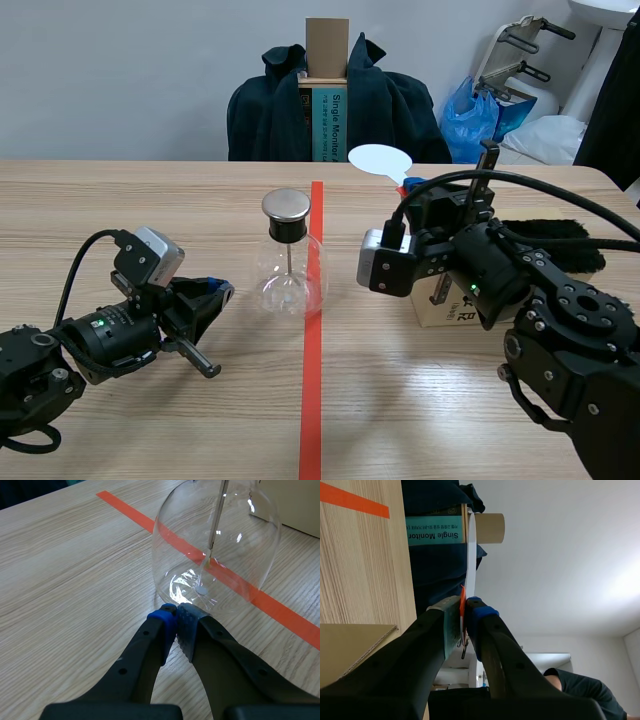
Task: Do the electroscope experiment.
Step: 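Move the plate toward and away from the electroscope, then hold the plate still at the electroscope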
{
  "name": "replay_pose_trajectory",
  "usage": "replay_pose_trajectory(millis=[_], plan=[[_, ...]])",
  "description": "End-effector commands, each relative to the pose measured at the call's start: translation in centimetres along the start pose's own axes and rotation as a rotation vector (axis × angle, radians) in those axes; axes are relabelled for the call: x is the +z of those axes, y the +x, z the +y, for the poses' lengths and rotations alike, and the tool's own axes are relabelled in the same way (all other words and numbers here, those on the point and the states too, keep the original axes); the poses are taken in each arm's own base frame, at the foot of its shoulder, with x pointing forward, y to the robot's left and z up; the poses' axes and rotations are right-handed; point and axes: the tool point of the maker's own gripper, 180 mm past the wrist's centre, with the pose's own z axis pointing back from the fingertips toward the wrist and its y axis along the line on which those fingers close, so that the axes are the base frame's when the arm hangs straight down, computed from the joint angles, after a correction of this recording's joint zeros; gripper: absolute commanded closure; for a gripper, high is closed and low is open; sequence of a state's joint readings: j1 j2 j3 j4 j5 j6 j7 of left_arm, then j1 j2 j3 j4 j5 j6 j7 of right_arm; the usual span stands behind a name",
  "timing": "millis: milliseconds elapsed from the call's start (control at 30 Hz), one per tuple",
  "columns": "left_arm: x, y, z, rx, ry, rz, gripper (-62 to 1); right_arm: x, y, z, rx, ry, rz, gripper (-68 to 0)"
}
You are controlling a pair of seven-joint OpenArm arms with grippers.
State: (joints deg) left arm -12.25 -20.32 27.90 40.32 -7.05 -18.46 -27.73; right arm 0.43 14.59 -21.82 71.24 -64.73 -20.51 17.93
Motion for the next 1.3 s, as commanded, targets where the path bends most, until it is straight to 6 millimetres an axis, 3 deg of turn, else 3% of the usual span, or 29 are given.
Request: replay_pose_trajectory(millis=[0, 600, 1267], plan=[[-0.6, 1.7, 0.2, -0.009, -0.002, -0.053, -3.0, -0.5, -0.2, -1.3, 0.005, -0.040, -0.002, -0.6], [-0.6, 1.7, 0.2, -0.009, -0.002, -0.053, -3.0, 0.7, 6.1, -1.0, 0.019, -0.028, -0.355, -0.6], [-0.6, 1.7, 0.2, -0.009, -0.002, -0.054, -3.0, 1.2, 7.0, -0.7, 0.018, -0.022, -0.410, -0.6]])
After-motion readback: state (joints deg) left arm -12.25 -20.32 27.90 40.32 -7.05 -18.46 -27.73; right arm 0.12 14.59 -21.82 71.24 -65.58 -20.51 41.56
